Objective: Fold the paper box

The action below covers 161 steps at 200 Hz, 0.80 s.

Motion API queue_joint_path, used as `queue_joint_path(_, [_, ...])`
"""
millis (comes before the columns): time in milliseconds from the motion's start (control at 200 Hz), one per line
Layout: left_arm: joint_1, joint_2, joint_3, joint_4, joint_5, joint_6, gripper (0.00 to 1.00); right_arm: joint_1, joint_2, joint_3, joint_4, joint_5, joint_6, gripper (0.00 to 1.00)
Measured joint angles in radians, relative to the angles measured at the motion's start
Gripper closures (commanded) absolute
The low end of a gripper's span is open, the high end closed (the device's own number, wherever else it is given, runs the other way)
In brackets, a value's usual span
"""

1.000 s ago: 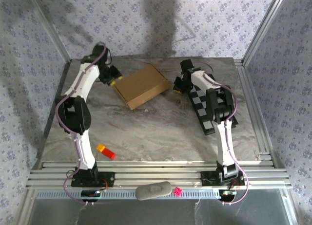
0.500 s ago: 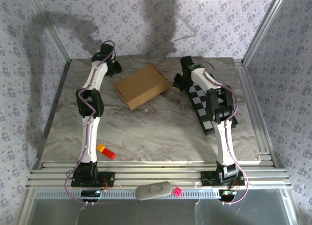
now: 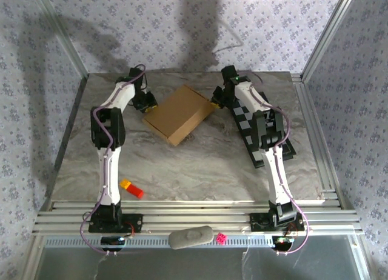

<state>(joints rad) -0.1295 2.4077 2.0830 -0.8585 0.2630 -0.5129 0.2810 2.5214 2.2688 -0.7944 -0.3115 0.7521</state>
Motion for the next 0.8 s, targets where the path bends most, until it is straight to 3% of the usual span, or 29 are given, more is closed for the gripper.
queue_joint_path(210, [-0.039, -0.141, -0.195, 0.032, 0.037, -0.023, 0.68, -0.011, 0.008, 0.0, -0.028, 0.001, -0.027, 0.86])
queue_joint_path(805, [-0.087, -0.207, -0.346, 0.08, 0.06, -0.076, 0.68, -0.02, -0.179, -0.148, -0.079, 0.168, -0.098, 0.86])
